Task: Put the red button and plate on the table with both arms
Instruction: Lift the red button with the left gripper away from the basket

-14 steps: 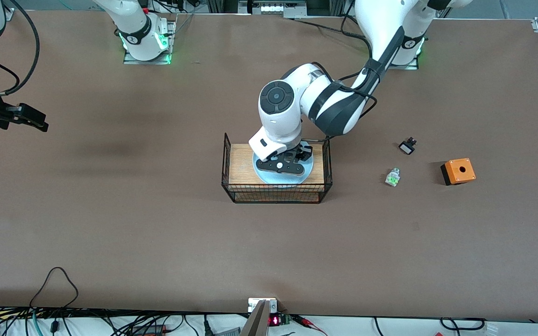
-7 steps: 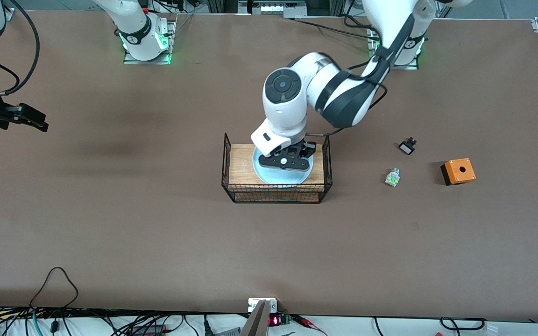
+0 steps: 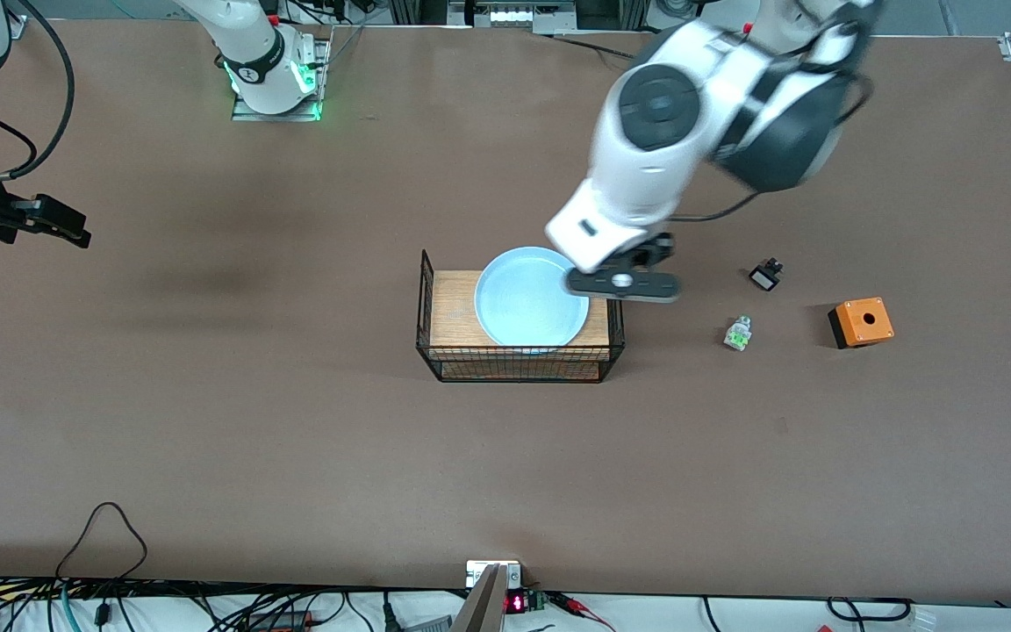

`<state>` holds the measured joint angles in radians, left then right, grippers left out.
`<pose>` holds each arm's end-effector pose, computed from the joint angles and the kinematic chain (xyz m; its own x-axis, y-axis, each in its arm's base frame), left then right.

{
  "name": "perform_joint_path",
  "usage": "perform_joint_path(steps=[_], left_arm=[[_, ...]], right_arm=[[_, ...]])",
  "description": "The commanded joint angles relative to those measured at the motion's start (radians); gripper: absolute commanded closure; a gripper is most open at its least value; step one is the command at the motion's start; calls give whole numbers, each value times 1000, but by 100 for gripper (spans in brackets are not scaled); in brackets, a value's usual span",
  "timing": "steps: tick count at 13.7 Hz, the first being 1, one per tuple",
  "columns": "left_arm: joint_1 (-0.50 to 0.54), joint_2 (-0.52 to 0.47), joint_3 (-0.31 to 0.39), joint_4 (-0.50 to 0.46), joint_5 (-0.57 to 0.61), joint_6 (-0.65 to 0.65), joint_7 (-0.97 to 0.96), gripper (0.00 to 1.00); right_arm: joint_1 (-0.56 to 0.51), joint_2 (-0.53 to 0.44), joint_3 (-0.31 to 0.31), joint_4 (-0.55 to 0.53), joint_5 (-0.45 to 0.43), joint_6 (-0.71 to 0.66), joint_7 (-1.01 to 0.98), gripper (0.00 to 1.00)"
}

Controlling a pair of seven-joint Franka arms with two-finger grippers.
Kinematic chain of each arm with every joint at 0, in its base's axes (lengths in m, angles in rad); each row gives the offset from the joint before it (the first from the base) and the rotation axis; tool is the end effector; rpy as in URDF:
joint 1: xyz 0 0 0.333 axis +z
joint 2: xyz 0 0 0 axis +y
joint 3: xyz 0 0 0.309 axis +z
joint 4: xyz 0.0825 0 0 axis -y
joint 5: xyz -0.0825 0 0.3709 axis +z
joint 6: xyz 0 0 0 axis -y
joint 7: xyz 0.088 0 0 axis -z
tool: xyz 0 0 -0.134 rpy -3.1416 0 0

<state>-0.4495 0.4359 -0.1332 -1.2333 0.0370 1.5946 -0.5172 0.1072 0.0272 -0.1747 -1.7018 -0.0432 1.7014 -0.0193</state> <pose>0.5626 -0.3449 0.4856 0.9959 -0.0565 -0.0712 -0.0580 -0.9981 -0.0183 0.5528 -0.0417 0.5267 0.9987 -0.0426 -0.0282 -0.0413 -0.9980 0.0468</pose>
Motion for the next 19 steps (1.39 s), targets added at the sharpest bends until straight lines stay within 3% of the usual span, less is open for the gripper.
perform_joint_path(steps=[1, 4, 11, 14, 16, 19], left_arm=[[43, -16, 1, 95, -28, -154, 60, 61], [115, -16, 0, 192, -65, -255, 62, 62], [279, -95, 4, 207, -55, -406, 196, 63], [365, -97, 26, 207, -57, -392, 438, 63], [391, -95, 49, 207, -58, -383, 482, 63], [425, -130, 53, 80, -52, -256, 592, 65]], right_arm=[[-3, -4, 3, 5, -11, -6, -4, 0], [-3, -4, 3, 7, -11, -6, -4, 0], [-1, -4, 3, 7, -11, -6, -4, 0], [0, -4, 3, 7, -11, -6, -4, 0], [0, -4, 3, 7, -9, -6, -4, 0], [0, -4, 4, 7, -6, -6, -4, 0]])
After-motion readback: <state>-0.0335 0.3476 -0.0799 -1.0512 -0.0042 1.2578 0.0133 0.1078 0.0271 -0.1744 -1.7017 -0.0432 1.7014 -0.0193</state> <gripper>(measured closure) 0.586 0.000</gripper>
